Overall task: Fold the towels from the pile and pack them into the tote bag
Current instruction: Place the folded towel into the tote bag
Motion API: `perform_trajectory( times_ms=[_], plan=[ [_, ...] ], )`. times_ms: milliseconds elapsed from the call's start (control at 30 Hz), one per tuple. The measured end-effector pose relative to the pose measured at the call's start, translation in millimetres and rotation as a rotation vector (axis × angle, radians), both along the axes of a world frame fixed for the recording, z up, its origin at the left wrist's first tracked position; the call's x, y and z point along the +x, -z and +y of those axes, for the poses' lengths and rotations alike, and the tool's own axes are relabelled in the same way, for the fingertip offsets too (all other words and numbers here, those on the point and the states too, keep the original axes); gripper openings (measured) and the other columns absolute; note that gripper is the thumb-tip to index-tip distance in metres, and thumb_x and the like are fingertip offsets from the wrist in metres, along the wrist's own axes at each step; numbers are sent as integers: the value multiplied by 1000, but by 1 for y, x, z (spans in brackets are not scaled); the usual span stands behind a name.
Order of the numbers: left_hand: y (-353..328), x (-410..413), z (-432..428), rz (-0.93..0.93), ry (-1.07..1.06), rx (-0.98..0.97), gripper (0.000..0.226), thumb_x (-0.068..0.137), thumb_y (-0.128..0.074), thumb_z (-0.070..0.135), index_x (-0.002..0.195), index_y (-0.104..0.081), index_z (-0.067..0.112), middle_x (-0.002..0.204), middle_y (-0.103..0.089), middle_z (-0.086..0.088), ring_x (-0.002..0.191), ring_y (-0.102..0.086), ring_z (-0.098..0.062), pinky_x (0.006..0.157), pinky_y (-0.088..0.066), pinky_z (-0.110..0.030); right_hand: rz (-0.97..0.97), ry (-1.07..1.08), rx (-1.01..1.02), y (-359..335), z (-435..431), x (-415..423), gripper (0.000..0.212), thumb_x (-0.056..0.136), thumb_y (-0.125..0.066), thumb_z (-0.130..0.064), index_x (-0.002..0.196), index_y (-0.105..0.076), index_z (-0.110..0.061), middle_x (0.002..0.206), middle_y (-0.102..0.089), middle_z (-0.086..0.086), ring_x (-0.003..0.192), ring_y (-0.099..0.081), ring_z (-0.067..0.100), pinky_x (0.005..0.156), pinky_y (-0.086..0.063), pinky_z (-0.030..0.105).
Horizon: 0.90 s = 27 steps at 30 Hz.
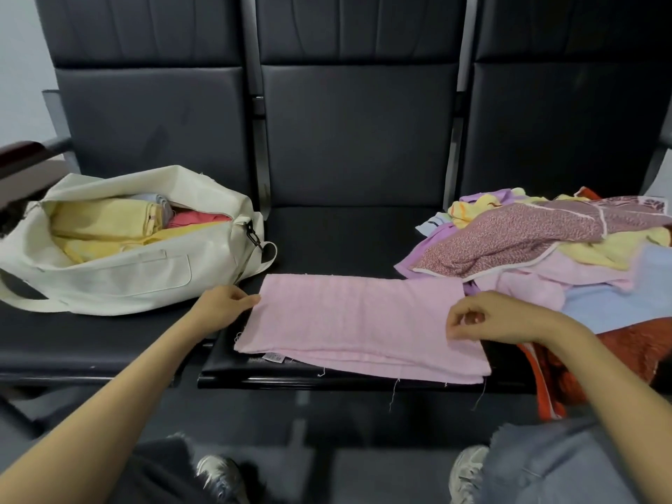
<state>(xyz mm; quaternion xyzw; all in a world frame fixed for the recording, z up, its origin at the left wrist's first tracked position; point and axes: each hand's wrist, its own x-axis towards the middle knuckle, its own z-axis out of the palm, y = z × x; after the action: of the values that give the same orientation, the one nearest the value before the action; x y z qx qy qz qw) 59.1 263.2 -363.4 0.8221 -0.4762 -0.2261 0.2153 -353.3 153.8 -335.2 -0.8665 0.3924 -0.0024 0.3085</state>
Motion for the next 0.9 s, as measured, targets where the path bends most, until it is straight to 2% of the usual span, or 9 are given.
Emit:
perform_trajectory(
  times_ms=[100,200,300,400,533,633,700,800,900],
  plan=[
    [8,-8,-17,77,-48,62,52,82,-72,41,54,-38,14,58,-34,-3,58,-34,-20,56,-22,-30,-48,65,-196,4,-1,27,12,93,-60,-28,98,-71,-28,95,-65,-15,82,-54,-3,78,-40,16],
    [10,-17,-29,180,-88,72,51,76,-79,34,53,-38,14,59,-39,-1,56,-39,-18,52,-25,-27,77,-13,-201,18,-2,53,42,99,-47,-37,140,-46,-27,146,-41,-6,135,-33,12,111,-23,25],
    [9,-18,-34,267,-55,78,22,79,-76,24,77,-65,5,83,-64,-5,77,-60,-20,64,-46,-28,232,-64,-164,35,0,77,63,99,-35,-51,153,-5,-38,161,5,-7,148,8,15,119,2,42],
    [2,-12,-33,316,-70,-30,17,84,-67,16,99,-67,7,100,-67,-9,92,-63,-25,81,-51,-35,308,-106,-172,52,5,101,65,95,-24,-65,148,10,-48,157,23,-12,144,25,15,113,15,59],
    [-18,-1,-20,355,-107,-209,20,87,-60,17,106,-57,11,97,-61,-4,89,-56,-19,73,-44,-31,300,-153,-227,62,3,133,75,83,-15,-79,147,10,-49,157,23,-15,143,29,15,110,15,64],
    [-32,6,-10,498,-98,-334,32,86,-64,24,108,-52,5,100,-62,-12,87,-61,-24,78,-50,-40,286,-160,-265,64,-3,155,95,64,-3,-89,148,8,-48,158,21,-15,144,27,15,110,14,65],
    [-40,0,-11,591,-89,-407,24,91,-61,22,109,-53,8,97,-64,-11,79,-65,-19,66,-55,-31,261,-160,-281,67,-7,166,98,60,-2,-91,148,7,-48,158,19,-15,144,25,15,111,14,63],
    [-54,-21,-21,700,-35,-474,17,95,-57,15,112,-57,14,95,-69,-2,80,-67,-12,60,-54,-20,234,-174,-265,65,-6,176,88,72,-13,-88,149,3,-48,160,15,-13,145,22,13,112,15,60],
    [-57,-43,-37,783,96,-448,15,96,-53,7,108,-61,9,84,-71,-2,74,-69,-12,62,-54,-23,95,-180,-208,58,-8,178,62,92,-39,-58,149,-25,-38,161,-5,-7,148,8,17,118,5,49]
  ],
)
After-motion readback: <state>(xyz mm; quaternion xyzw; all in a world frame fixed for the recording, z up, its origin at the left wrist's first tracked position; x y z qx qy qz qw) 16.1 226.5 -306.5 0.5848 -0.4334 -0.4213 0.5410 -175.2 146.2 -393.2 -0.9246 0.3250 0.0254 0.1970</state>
